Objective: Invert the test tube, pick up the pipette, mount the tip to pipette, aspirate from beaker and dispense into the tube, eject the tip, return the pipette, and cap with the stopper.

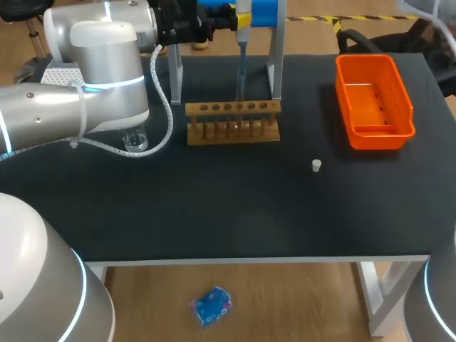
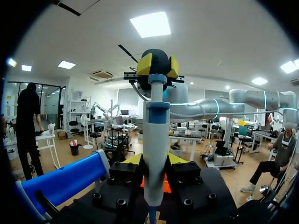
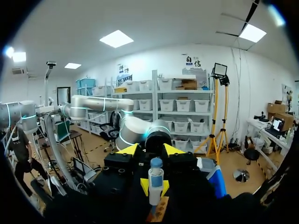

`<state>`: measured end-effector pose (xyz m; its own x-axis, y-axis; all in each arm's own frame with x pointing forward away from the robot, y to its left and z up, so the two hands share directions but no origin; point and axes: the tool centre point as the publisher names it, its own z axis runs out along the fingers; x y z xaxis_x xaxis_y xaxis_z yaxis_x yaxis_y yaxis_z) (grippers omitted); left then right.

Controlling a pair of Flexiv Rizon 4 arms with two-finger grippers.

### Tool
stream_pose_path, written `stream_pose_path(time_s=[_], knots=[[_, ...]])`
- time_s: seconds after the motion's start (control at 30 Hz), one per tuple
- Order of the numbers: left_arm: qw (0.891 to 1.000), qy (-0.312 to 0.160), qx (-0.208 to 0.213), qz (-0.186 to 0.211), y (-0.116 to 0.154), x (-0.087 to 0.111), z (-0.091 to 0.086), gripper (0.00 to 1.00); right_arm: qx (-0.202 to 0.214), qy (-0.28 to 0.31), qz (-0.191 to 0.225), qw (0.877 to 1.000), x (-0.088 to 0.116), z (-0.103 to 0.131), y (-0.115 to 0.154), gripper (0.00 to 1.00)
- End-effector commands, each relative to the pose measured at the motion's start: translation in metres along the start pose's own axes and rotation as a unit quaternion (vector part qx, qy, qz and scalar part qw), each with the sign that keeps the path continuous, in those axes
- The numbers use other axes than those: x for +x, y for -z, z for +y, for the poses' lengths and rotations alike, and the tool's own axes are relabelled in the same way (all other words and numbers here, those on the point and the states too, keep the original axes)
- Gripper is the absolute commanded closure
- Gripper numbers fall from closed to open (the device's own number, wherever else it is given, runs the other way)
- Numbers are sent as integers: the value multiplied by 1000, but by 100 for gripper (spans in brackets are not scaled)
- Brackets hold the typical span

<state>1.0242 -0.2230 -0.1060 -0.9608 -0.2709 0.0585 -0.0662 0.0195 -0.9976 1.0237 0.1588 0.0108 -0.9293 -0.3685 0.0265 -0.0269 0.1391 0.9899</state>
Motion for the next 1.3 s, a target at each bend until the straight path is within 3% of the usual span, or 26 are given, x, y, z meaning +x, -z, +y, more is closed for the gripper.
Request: stream_pose_path(time_s=[0.03,0.23,0.53,0.8,1.3], knots=[[1000,0,-1,-1,0,1,-1,100,38,1,0,999,13,-1,17,0],[1000,0,-1,-1,0,1,-1,100,96,19,-17,995,26,-18,40,0],[1000,0,-1,-1,0,1,-1,100,191,33,-53,980,34,-65,59,0],[1000,0,-1,-1,0,1,-1,100,196,21,-125,972,40,-111,84,0],[1000,0,-1,-1,0,1,-1,100,196,21,-125,972,40,-111,84,0]])
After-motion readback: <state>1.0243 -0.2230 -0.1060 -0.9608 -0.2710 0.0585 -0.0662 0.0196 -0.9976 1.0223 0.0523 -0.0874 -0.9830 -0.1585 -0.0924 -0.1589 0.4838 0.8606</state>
